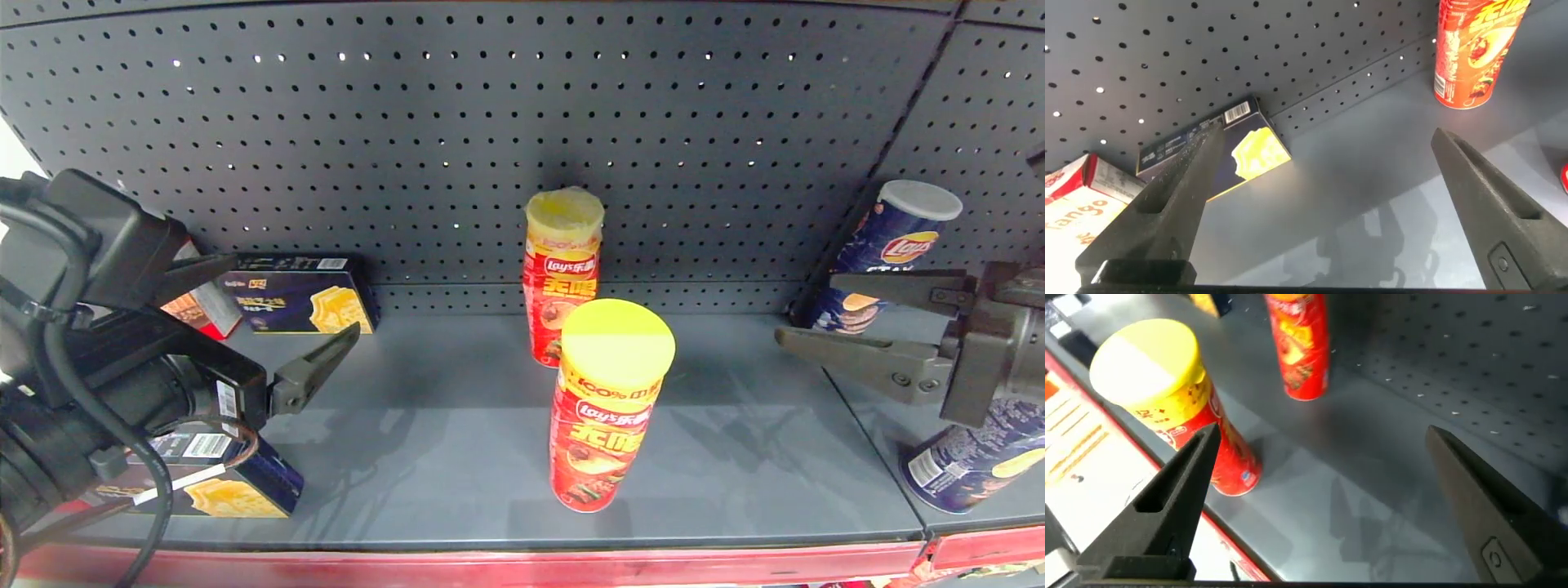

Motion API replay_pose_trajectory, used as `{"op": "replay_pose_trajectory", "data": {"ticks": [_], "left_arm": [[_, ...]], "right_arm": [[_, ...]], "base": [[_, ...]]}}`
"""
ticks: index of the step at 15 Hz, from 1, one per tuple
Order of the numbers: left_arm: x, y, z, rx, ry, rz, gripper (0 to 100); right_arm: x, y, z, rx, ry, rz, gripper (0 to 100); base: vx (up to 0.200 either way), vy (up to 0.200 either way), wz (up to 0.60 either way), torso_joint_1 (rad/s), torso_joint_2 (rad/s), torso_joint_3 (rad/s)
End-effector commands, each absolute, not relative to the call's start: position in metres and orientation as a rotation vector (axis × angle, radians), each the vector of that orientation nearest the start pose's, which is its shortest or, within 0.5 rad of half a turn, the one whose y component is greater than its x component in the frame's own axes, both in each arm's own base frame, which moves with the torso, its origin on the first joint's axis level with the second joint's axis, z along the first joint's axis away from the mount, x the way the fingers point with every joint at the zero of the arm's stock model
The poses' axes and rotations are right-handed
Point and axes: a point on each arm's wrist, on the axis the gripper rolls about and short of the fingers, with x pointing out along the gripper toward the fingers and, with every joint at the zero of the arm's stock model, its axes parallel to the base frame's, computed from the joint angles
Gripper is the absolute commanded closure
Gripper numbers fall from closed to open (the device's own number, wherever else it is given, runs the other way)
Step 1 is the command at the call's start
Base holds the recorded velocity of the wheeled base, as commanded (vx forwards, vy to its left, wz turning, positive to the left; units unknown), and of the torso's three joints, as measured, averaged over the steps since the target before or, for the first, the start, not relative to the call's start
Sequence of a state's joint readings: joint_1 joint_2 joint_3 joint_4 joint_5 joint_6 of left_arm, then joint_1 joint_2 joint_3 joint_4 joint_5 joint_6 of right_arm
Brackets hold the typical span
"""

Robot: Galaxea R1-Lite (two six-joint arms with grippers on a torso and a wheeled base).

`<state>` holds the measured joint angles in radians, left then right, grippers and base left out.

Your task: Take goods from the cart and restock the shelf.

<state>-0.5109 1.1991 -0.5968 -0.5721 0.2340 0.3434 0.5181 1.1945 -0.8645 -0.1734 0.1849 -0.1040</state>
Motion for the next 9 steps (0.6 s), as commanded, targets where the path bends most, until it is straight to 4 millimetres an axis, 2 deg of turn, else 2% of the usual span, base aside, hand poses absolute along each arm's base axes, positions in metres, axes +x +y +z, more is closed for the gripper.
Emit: {"op": "replay_pose_trajectory", "data": {"ticks": [1, 9], "left_arm": [[0.16, -0.084, 0.239, 0.354, -0.016, -0.279, 0], [0.16, -0.084, 0.239, 0.354, -0.016, -0.28, 0]], "right_arm": [[0.164, 0.103, 0.271, -0.136, 0.159, 0.733, 0], [0.185, 0.123, 0.242, -0.198, 0.283, 0.765, 0]], "base": [[0.0, 0.0, 0.0, 0.0, 0.0, 0.0], [0.0, 0.0, 0.0, 0.0, 0.0, 0.0]]}}
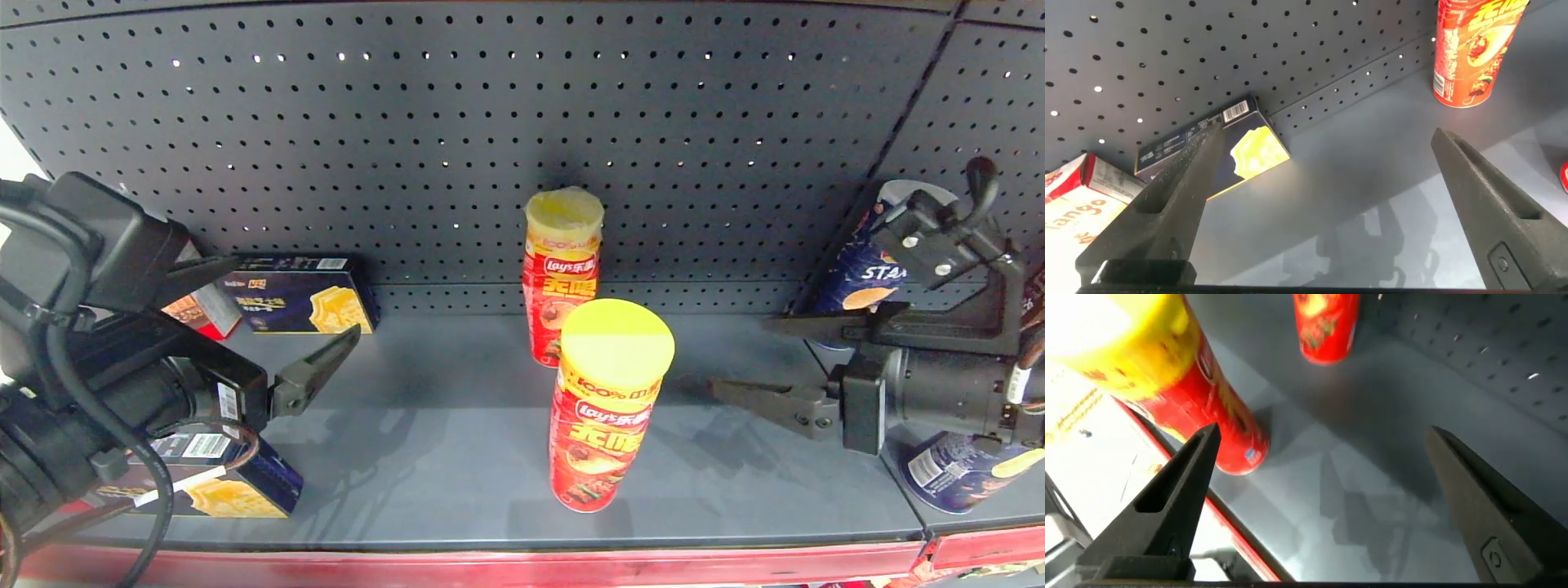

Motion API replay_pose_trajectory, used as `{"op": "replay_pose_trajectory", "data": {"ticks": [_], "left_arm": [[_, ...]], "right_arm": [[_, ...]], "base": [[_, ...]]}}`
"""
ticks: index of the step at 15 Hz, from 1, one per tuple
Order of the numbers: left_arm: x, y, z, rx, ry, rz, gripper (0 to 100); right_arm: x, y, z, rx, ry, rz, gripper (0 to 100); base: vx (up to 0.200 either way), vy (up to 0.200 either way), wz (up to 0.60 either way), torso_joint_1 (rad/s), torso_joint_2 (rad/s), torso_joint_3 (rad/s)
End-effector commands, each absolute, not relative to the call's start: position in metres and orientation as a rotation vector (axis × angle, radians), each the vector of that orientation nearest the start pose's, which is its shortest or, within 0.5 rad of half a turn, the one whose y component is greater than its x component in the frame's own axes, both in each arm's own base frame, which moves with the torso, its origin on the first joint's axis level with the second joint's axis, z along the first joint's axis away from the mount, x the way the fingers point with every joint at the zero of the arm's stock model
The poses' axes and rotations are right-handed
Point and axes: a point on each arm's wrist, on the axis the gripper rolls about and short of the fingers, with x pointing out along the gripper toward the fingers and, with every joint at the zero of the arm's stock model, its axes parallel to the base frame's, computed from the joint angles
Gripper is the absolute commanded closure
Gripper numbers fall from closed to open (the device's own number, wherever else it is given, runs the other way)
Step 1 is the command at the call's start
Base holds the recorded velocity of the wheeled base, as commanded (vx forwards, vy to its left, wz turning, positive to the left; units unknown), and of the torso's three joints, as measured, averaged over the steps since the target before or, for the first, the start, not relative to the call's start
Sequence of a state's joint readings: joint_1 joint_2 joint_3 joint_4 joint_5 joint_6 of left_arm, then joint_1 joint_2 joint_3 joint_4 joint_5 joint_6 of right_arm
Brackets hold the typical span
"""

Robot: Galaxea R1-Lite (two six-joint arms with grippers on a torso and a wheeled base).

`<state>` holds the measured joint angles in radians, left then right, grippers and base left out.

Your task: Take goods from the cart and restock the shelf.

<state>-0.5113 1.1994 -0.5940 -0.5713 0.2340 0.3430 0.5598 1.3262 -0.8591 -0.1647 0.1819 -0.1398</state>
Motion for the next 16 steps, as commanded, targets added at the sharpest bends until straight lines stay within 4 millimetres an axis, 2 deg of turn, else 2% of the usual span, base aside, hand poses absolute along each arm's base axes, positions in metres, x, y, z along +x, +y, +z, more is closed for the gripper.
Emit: {"op": "replay_pose_trajectory", "data": {"ticks": [1, 6, 10, 16], "left_arm": [[0.16, -0.084, 0.24, 0.355, -0.019, -0.285, 0], [0.16, -0.086, 0.24, 0.354, -0.022, -0.303, 0], [0.159, -0.087, 0.239, 0.354, -0.025, -0.313, 0], [0.16, -0.089, 0.237, 0.356, -0.019, -0.319, 0]], "right_arm": [[0.187, 0.127, 0.236, -0.207, 0.31, 0.779, 0], [0.194, 0.145, 0.21, -0.245, 0.406, 0.822, 0], [0.204, 0.151, 0.202, -0.257, 0.437, 0.819, 0], [0.215, 0.16, 0.201, -0.26, 0.439, 0.824, 0]], "base": [[0.0, 0.0, 0.0, 0.0, 0.0, 0.0], [0.0, 0.0, 0.0, 0.0, 0.0, 0.0], [0.0, 0.0, 0.0, 0.0, 0.0, 0.0], [0.0, 0.0, 0.0, 0.0, 0.0, 0.0]]}}
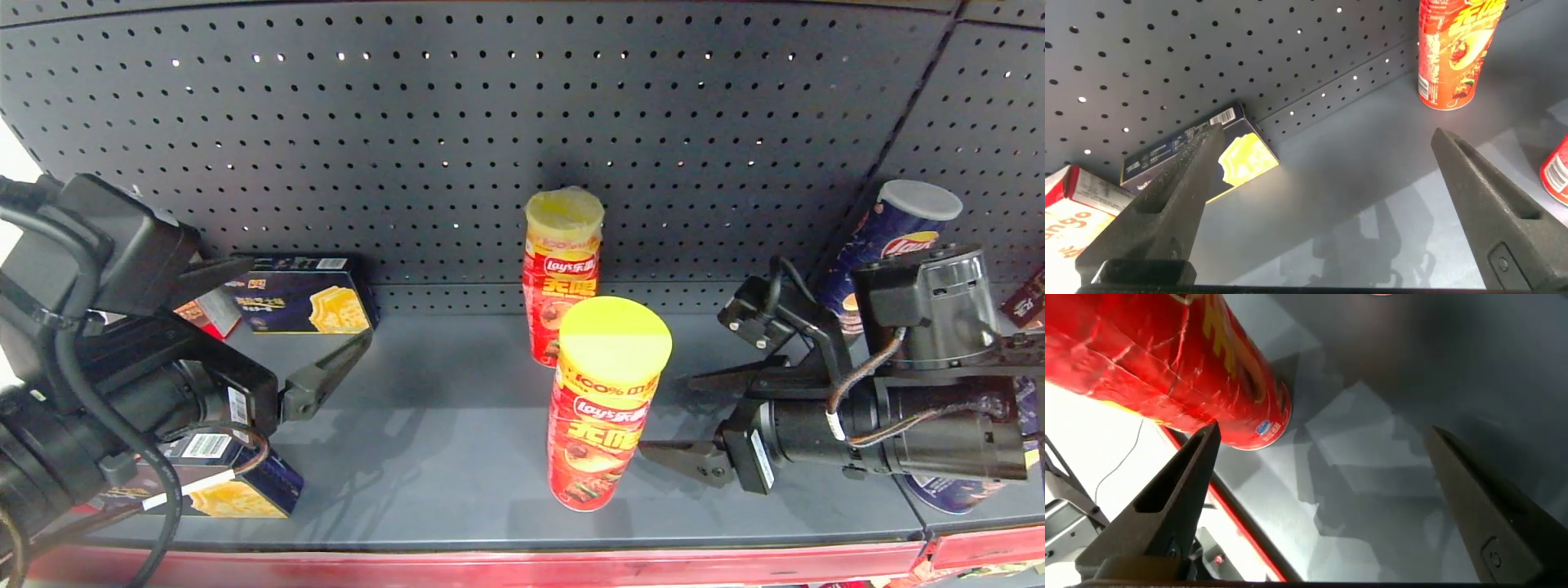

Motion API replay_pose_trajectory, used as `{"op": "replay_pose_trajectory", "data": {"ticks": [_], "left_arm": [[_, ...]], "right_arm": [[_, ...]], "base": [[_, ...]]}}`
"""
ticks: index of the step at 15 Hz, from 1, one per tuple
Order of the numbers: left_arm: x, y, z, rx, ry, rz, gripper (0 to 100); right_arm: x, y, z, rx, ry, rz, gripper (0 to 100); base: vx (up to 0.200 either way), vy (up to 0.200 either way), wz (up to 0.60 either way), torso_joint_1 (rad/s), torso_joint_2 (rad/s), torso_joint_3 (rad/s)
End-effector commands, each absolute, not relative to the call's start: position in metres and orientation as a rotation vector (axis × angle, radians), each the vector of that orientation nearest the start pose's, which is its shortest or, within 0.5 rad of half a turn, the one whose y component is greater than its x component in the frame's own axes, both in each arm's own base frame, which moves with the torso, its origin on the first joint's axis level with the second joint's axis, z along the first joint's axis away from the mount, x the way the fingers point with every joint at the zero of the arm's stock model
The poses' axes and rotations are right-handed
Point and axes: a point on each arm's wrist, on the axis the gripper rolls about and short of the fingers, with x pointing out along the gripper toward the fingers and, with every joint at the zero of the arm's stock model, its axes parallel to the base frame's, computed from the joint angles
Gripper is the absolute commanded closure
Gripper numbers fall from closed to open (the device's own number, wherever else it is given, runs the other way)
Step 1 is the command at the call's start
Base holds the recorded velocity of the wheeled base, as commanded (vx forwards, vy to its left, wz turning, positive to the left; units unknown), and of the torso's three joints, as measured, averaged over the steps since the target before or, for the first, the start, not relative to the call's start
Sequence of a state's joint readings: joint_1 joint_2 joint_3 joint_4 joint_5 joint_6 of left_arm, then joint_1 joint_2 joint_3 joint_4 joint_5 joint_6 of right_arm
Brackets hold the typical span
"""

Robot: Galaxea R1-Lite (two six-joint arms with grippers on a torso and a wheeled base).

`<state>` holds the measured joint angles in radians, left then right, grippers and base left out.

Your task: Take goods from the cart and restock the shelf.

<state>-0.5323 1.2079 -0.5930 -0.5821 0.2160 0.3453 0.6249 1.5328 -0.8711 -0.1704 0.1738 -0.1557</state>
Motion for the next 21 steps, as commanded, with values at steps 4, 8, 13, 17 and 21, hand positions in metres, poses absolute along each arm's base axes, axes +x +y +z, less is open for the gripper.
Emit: {"op": "replay_pose_trajectory", "data": {"ticks": [4, 8, 13, 17, 21], "left_arm": [[0.16, -0.089, 0.237, 0.356, -0.019, -0.319, 0], [0.16, -0.089, 0.236, 0.357, -0.018, -0.319, 0], [0.16, -0.089, 0.237, 0.356, -0.019, -0.319, 0], [0.16, -0.089, 0.236, 0.357, -0.018, -0.319, 0], [0.16, -0.089, 0.236, 0.357, -0.018, -0.319, 0]], "right_arm": [[0.217, 0.167, 0.201, -0.264, 0.439, 0.837, 0], [0.219, 0.171, 0.2, -0.266, 0.44, 0.84, 0], [0.22, 0.17, 0.201, -0.265, 0.437, 0.837, 0], [0.221, 0.175, 0.198, -0.27, 0.445, 0.849, 0], [0.224, 0.178, 0.197, -0.272, 0.449, 0.851, 0]], "base": [[0.0, 0.0, 0.0, 0.0, 0.0, 0.0], [0.0, 0.0, 0.0, 0.0, 0.0, 0.0], [0.0, 0.0, 0.0, 0.0, 0.0, 0.0], [0.0, 0.0, 0.0, 0.0, 0.0, 0.0], [0.0, 0.0, 0.0, 0.0, 0.0, 0.0]]}}
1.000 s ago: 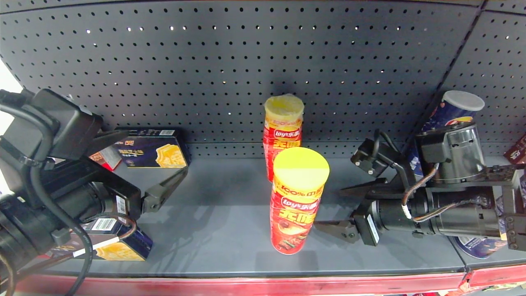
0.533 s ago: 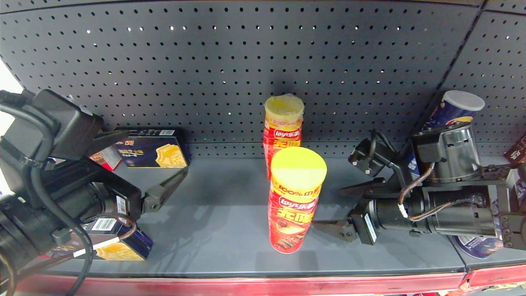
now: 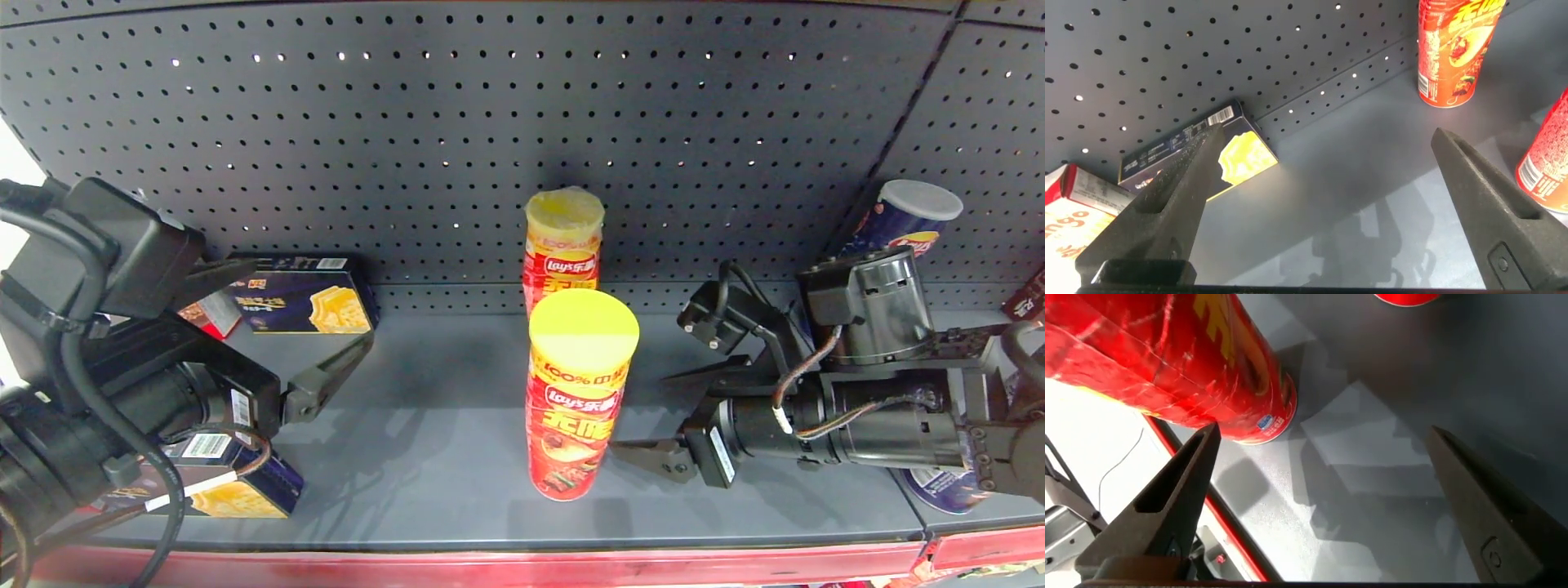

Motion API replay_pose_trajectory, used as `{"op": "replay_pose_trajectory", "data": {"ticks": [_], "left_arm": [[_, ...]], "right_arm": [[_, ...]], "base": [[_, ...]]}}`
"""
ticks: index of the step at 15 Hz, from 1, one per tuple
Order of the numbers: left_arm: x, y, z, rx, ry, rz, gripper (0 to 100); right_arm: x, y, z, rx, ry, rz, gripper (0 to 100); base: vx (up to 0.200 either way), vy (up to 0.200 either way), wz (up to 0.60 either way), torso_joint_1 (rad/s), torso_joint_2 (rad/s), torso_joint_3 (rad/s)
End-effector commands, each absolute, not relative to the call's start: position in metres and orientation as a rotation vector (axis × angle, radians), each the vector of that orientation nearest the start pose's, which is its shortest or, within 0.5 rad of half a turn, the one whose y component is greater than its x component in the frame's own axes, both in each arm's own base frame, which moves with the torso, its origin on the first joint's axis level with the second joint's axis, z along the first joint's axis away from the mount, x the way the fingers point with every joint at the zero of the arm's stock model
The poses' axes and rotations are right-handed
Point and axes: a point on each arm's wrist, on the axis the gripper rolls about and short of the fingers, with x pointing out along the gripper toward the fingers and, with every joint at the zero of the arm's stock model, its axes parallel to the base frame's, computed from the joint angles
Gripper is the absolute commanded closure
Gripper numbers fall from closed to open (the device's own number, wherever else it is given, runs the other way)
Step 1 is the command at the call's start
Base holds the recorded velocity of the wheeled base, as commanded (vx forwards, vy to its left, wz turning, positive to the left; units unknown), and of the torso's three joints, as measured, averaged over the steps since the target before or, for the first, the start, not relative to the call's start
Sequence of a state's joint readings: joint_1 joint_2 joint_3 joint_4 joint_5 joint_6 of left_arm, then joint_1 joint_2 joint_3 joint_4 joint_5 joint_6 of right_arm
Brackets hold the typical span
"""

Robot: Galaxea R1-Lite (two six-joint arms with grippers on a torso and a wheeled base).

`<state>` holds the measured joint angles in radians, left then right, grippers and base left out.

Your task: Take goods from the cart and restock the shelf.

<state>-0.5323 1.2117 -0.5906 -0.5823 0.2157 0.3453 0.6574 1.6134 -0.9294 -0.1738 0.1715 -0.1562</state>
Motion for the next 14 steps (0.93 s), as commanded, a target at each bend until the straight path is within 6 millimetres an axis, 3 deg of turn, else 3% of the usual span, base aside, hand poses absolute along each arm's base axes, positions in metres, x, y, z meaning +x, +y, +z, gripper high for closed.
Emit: {"op": "replay_pose_trajectory", "data": {"ticks": [1, 5, 9, 10, 14], "left_arm": [[0.16, -0.089, 0.236, 0.357, -0.018, -0.319, 0], [0.16, -0.088, 0.236, 0.356, -0.016, -0.32, 0], [0.159, -0.088, 0.233, 0.359, -0.007, -0.321, 0], [0.159, -0.088, 0.233, 0.359, -0.009, -0.321, 0], [0.156, -0.087, 0.229, 0.364, 0.004, -0.323, 0]], "right_arm": [[0.225, 0.18, 0.197, -0.272, 0.447, 0.854, 0], [0.223, 0.176, 0.202, -0.265, 0.423, 0.846, 0], [0.223, 0.164, 0.219, -0.242, 0.341, 0.791, 0], [0.215, 0.15, 0.237, -0.222, 0.273, 0.76, 0], [0.188, 0.125, 0.269, -0.186, 0.142, 0.711, 0]], "base": [[0.0, 0.0, 0.0, 0.0, 0.0, 0.0], [0.0, 0.0, 0.0, 0.0, 0.0, 0.0], [0.0, 0.0, 0.0, 0.0, 0.0, 0.0], [0.0, 0.0, 0.0, 0.0, 0.0, 0.0], [0.0, 0.0, 0.0, 0.0, 0.0, 0.0]]}}
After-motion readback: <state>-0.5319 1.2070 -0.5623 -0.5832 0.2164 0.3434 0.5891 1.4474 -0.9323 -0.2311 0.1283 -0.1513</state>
